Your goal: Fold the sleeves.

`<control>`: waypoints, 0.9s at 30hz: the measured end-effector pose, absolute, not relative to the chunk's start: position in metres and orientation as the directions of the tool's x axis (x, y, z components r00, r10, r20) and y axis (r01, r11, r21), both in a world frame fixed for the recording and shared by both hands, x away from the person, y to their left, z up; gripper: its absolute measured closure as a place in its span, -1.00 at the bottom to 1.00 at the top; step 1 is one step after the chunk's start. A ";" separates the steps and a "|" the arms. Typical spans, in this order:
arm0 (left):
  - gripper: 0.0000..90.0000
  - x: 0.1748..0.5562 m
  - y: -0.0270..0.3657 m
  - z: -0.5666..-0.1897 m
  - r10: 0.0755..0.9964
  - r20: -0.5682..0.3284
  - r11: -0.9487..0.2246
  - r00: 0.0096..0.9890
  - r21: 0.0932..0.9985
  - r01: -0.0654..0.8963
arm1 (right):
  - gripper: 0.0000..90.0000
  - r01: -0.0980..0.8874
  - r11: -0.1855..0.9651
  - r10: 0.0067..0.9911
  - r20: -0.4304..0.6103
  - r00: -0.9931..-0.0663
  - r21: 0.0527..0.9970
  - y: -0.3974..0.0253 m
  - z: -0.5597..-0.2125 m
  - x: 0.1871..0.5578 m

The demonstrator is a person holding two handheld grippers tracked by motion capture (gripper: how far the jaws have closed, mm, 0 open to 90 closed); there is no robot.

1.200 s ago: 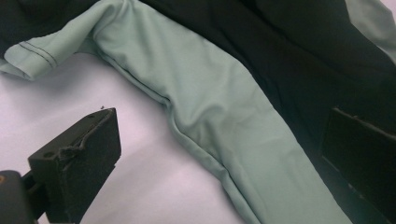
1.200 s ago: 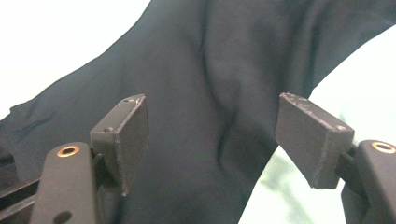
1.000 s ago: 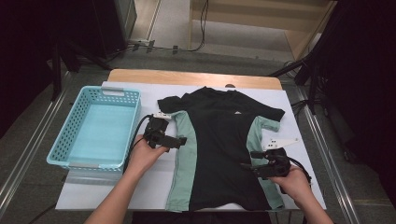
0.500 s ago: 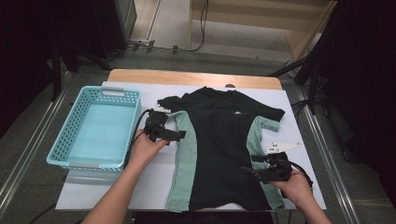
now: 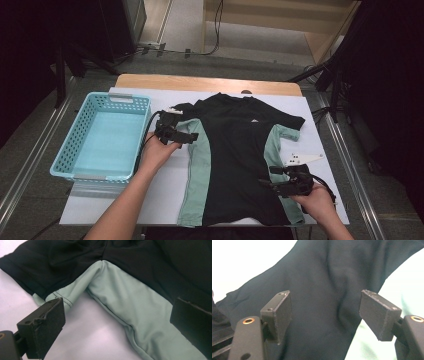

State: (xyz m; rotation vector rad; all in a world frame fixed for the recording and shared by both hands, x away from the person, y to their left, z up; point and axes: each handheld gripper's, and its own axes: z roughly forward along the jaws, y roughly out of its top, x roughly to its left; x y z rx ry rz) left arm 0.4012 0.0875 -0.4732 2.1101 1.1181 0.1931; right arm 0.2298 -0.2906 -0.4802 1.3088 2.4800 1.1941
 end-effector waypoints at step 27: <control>-0.97 0.437 0.080 -0.471 0.788 -0.191 -0.337 0.585 0.661 0.670 | -0.45 0.659 0.352 0.718 0.260 -0.646 0.665 -0.285 -0.481 0.230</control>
